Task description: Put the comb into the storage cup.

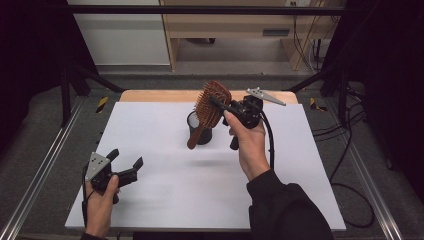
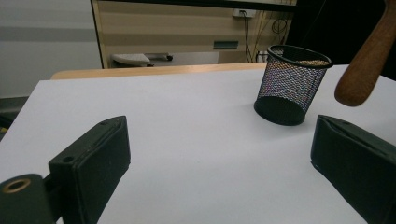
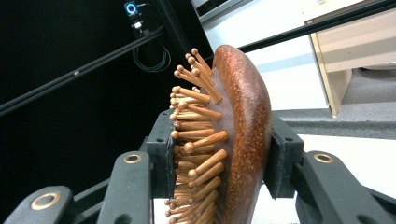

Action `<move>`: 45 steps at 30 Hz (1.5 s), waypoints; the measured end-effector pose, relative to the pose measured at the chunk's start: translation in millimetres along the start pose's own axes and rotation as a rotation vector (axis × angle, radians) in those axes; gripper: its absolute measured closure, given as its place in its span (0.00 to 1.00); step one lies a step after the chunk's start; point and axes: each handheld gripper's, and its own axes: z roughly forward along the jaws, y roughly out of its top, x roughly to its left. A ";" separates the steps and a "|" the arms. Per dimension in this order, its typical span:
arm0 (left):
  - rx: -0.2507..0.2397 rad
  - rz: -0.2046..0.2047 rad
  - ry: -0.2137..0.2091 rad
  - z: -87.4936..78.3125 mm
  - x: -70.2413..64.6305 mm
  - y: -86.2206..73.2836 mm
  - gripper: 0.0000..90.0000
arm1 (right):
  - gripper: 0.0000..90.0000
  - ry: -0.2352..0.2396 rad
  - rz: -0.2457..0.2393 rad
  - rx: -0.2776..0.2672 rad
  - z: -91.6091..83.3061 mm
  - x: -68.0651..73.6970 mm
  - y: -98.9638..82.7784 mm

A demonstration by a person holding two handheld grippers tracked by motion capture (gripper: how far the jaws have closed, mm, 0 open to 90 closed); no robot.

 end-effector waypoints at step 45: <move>0.032 0.007 -0.031 6.7 -3.5 -4.2 0.06 | 0.59 -0.067 -0.035 -0.071 35.4 -17.3 65.1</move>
